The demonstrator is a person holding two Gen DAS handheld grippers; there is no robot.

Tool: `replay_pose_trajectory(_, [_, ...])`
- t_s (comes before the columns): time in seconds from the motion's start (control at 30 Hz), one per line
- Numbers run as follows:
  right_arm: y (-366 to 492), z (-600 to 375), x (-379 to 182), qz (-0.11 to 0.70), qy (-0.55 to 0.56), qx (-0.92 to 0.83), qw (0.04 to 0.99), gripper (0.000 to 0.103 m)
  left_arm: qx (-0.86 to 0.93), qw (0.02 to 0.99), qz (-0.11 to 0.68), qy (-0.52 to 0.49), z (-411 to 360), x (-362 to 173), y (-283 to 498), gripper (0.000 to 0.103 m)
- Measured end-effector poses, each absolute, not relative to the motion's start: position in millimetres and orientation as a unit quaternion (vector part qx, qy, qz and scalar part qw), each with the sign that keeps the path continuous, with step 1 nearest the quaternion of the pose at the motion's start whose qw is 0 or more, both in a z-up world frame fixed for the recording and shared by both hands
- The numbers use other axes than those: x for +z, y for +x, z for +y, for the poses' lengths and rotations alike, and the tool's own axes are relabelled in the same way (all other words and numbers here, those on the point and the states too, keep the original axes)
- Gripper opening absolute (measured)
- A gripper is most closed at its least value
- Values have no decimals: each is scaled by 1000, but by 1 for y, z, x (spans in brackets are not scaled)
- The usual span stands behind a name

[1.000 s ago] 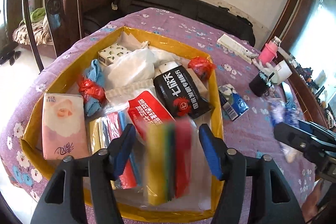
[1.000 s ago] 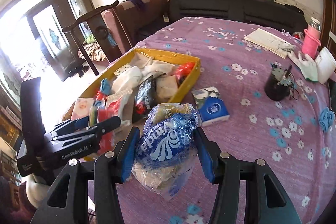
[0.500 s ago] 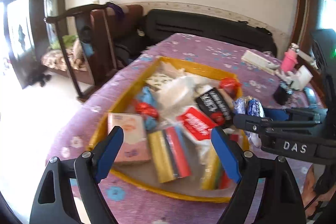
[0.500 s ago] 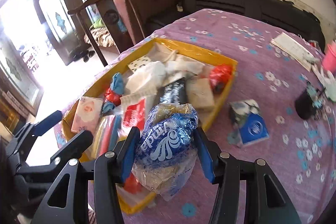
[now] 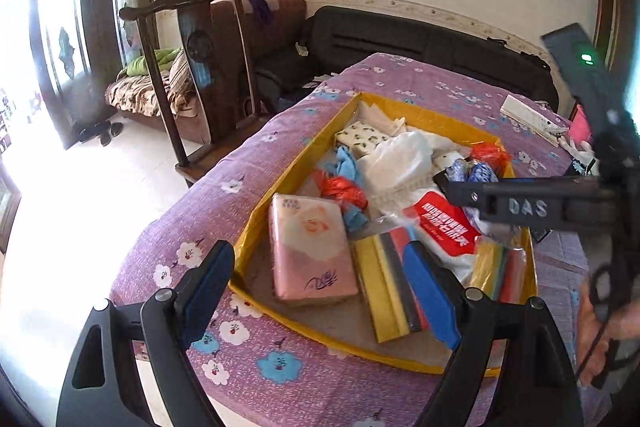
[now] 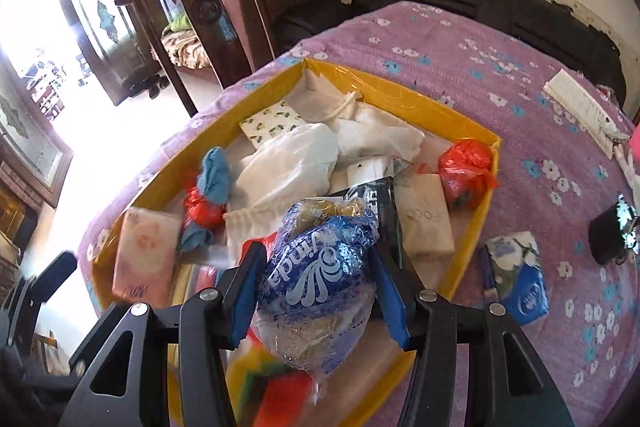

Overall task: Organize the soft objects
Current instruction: 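Carry the Vinda bag and sponge pack into the yellow tray and release both, then move both open tools back toward the table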

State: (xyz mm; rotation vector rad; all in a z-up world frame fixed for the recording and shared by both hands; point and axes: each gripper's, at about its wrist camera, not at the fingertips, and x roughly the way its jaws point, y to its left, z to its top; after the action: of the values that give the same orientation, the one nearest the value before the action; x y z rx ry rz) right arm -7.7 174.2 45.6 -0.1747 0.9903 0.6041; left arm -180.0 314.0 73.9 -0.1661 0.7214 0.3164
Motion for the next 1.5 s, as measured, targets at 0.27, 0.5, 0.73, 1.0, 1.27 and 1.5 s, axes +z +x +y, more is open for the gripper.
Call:
replay_pose_trajectory(0.27, [8,194,41,471,-82,276,834,58,158,915,361,-90,324,67,-181,86])
replay_pose_trajectory(0.5, [14,203,38,470,-87,272,835,58,158,912,368,-92,327,64,-178,86])
replay_pose_trajectory(0.73, [18,205,38,469,-82,270,837,58,160,910,372,-93,327,62,-177,86])
replay_pose_trajectory(1.0, [28,209,40,468,-66,272,838,63,161,907,378,-93,324,62,-180,88])
replay_pose_trajectory(1.27, [21,177,61,455,-17,277,846,76,163,908,376,-84,316,69,-188,90])
replay_pose_trajectory(1.5, [3,85,89,424,3,254,869,78,120,911,379,-107,302,79,-196,90])
